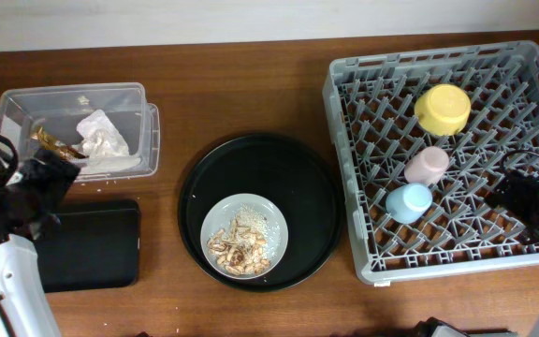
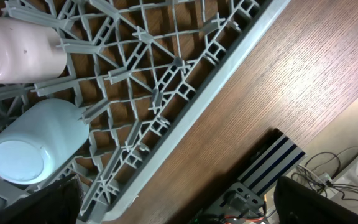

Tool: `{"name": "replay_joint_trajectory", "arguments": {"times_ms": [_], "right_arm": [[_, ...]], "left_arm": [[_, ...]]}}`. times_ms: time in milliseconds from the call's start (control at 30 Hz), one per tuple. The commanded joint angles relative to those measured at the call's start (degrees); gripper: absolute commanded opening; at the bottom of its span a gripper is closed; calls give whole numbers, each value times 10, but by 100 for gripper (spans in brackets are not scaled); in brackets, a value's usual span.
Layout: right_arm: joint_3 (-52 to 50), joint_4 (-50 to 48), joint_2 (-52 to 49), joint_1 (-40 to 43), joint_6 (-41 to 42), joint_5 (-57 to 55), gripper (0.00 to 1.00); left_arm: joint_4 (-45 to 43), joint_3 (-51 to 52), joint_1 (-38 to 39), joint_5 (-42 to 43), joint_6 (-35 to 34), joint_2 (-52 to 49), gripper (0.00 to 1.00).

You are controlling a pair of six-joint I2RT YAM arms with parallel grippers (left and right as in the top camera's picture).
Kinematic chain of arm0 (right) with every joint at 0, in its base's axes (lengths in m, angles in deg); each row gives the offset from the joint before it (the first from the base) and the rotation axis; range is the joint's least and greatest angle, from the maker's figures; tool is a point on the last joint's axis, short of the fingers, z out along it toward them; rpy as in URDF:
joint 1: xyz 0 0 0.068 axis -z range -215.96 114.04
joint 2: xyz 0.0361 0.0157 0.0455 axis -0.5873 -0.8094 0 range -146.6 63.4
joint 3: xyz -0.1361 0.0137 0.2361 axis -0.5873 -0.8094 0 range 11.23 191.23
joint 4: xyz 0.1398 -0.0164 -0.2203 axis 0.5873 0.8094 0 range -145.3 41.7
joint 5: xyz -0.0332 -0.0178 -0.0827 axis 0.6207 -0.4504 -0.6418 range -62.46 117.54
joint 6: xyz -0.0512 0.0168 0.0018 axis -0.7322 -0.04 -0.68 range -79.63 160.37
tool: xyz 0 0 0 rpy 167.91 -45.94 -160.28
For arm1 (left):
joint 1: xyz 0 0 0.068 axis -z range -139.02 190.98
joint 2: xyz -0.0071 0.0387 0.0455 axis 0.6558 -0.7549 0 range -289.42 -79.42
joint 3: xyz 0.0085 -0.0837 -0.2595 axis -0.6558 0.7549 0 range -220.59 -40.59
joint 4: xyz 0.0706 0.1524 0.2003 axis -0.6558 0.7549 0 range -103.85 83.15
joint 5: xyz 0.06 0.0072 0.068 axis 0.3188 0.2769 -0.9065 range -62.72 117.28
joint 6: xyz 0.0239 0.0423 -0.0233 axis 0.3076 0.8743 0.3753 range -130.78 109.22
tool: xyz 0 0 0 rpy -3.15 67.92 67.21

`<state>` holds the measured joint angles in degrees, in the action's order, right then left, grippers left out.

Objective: Sort waste into correct bins and load items into the dishwasher rack
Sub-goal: 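Reach the left gripper to the white plate and grasp its rim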

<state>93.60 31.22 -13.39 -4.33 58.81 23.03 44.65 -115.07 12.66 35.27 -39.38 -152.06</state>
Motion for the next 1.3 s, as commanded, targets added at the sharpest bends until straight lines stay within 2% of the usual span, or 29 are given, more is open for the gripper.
{"name": "replay_joint_trajectory", "arguments": {"times_ms": [0, 67, 100, 200, 333, 367, 600, 633, 700, 833, 867, 1000, 1067, 1100, 1167, 1267], "right_arm": [[-2, 0, -1, 3, 5, -5, 99], [-2, 0, -1, 3, 5, -5, 99], [-2, 0, -1, 3, 5, -5, 99], [-2, 0, -1, 3, 5, -5, 98], [-2, 0, -1, 3, 5, -5, 99], [-2, 0, -1, 3, 5, -5, 99], [-2, 0, -1, 3, 5, -5, 99], [-2, 0, -1, 3, 5, -5, 99], [-2, 0, -1, 3, 5, -5, 99], [-2, 0, -1, 3, 5, -5, 99], [-2, 0, -1, 3, 5, -5, 99], [-2, 0, -1, 3, 5, -5, 99], [-2, 0, -1, 3, 5, -5, 99], [-2, 0, -1, 3, 5, -5, 99], [-2, 0, -1, 3, 5, -5, 99], [-2, 0, -1, 3, 5, -5, 99]], "left_arm": [[2, -3, -1, 163, -7, 2, 99], [76, -2, 3, 230, 14, 2, 99], [98, -2, 19, 264, 83, 1, 99], [158, -1, 94, 268, 170, 1, 99], [136, 11, 304, 238, 180, -2, 99], [105, 11, 391, 207, 180, -5, 99], [84, 13, 508, 205, 170, -18, 99], [82, 13, 531, 179, 136, -29, 99], [82, 13, 595, 30, 28, -67, 99], [76, 13, 680, -70, -96, -149, 99], [73, 13, 699, -95, -125, -175, 94], [0, 13, 762, -104, -134, -249, 94], [-44, 13, 791, -110, -134, -276, 90], [-62, 13, 803, -120, -139, -298, 79], [-63, 13, 805, -139, -172, -327, 72], [-69, 13, 804, -139, -177, -354, 65]]}}
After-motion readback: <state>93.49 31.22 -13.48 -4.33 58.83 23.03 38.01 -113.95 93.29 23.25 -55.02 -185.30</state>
